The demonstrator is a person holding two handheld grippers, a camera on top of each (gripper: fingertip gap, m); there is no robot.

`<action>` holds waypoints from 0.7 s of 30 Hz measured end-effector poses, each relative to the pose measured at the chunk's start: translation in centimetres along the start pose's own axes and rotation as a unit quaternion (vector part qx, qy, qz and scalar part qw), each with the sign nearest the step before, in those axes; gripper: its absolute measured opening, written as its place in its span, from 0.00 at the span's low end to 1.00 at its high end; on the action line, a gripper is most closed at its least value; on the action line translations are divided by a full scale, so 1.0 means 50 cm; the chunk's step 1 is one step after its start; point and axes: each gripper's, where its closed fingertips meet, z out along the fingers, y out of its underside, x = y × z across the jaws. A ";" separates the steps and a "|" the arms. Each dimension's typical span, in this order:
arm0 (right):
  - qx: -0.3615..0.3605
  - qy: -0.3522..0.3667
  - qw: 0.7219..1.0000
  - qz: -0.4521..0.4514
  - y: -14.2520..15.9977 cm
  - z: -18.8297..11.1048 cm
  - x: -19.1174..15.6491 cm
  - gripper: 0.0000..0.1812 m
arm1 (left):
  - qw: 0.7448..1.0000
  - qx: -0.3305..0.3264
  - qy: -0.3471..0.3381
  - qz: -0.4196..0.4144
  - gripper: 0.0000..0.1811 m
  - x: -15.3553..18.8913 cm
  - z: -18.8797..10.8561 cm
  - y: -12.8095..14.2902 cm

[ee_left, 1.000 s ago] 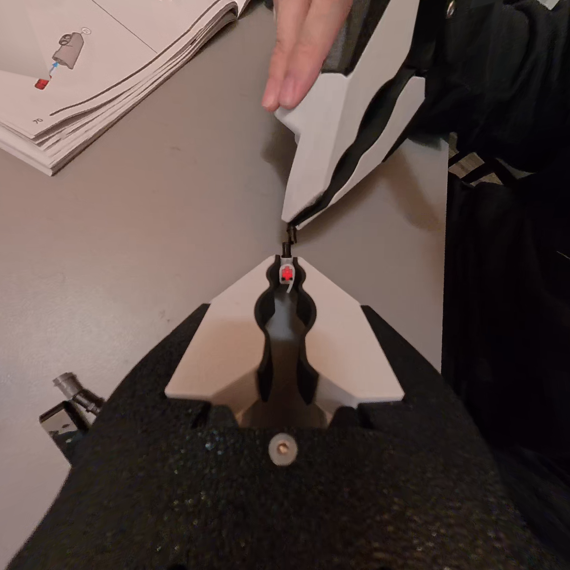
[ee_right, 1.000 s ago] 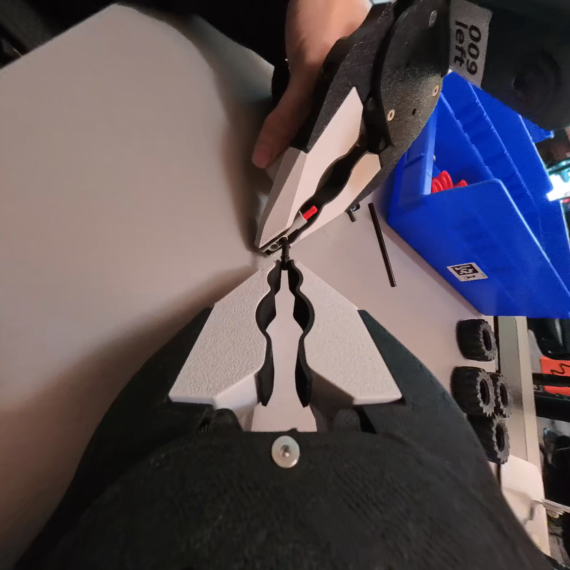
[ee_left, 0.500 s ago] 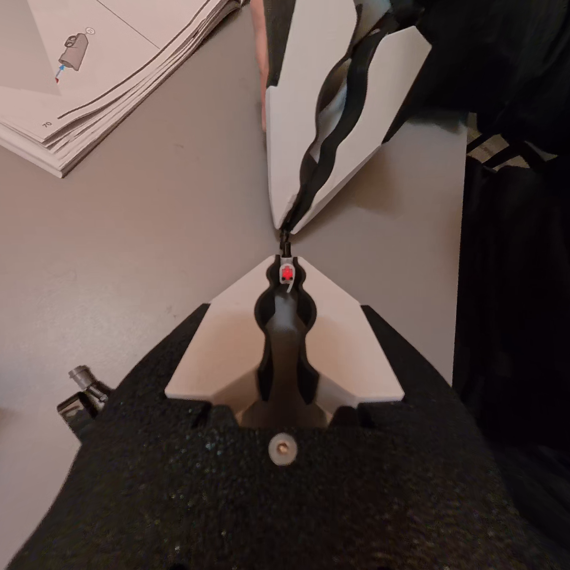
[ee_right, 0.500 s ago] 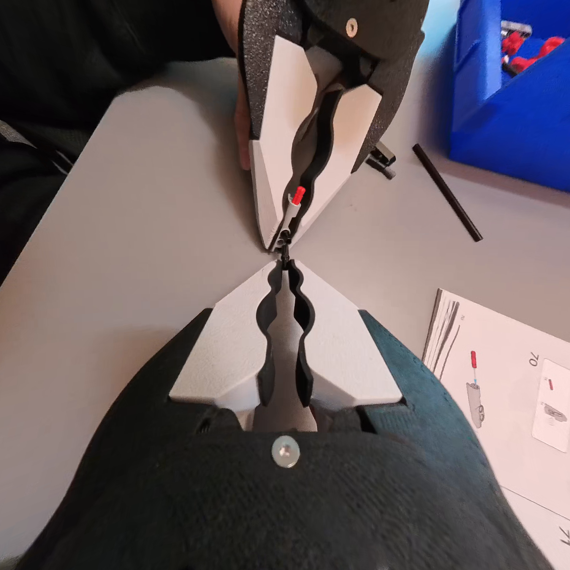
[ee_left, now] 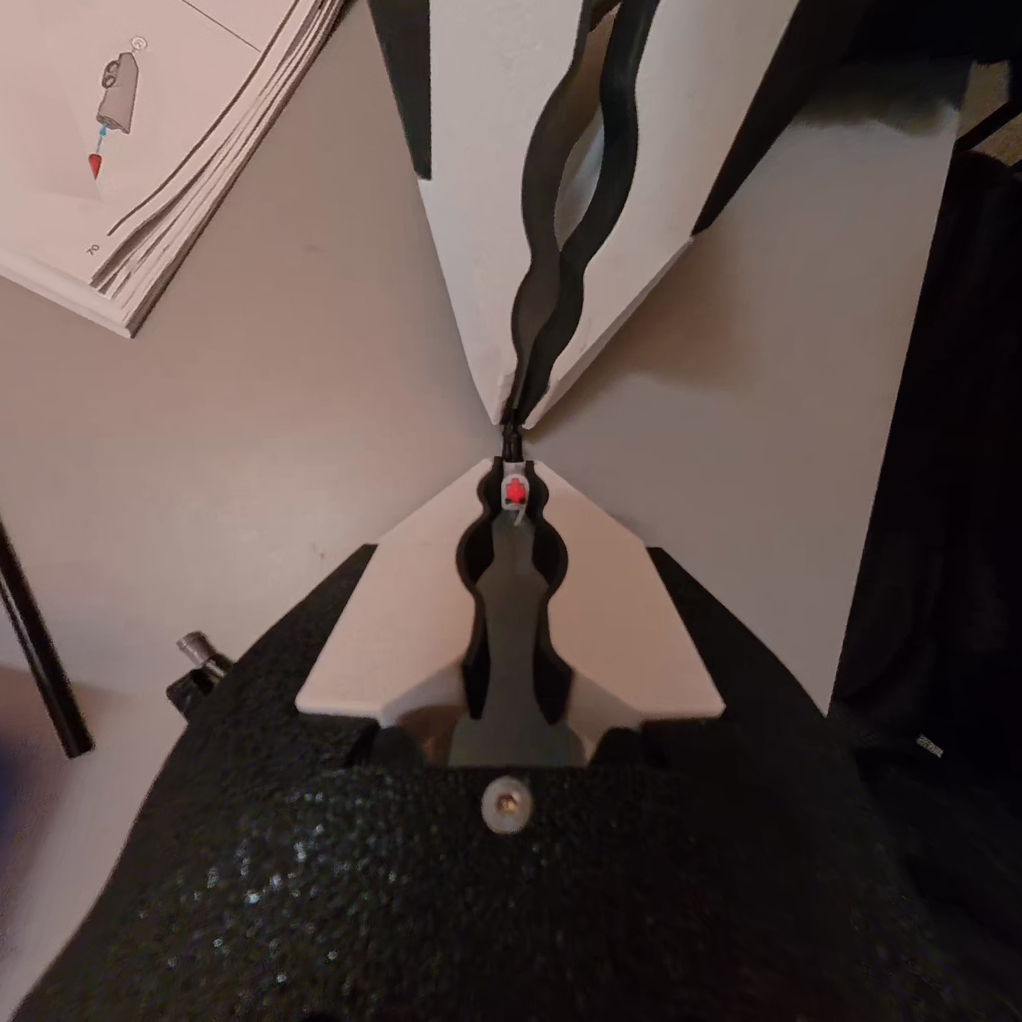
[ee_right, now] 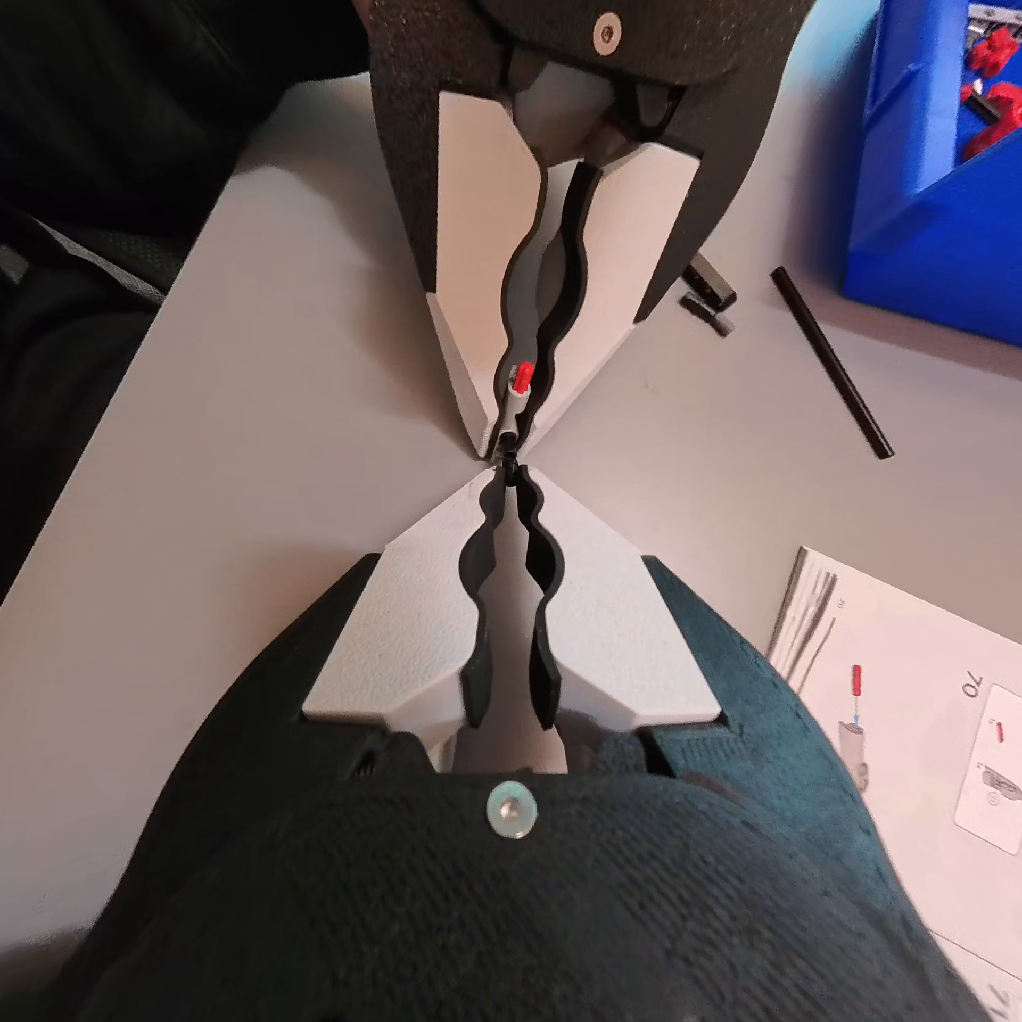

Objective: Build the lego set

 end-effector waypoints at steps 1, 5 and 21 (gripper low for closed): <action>0.000 -0.008 1.000 0.004 0.003 0.002 -0.005 0.02 | 1.000 0.002 0.000 0.000 0.03 0.000 0.000 0.001; -0.012 -0.006 1.000 0.002 0.008 0.002 -0.004 0.02 | 1.000 0.019 0.010 -0.003 0.03 0.000 0.001 -0.003; 0.017 -0.042 0.998 0.045 0.008 0.001 -0.004 0.02 | 0.997 0.060 0.025 0.034 0.02 -0.002 0.004 -0.007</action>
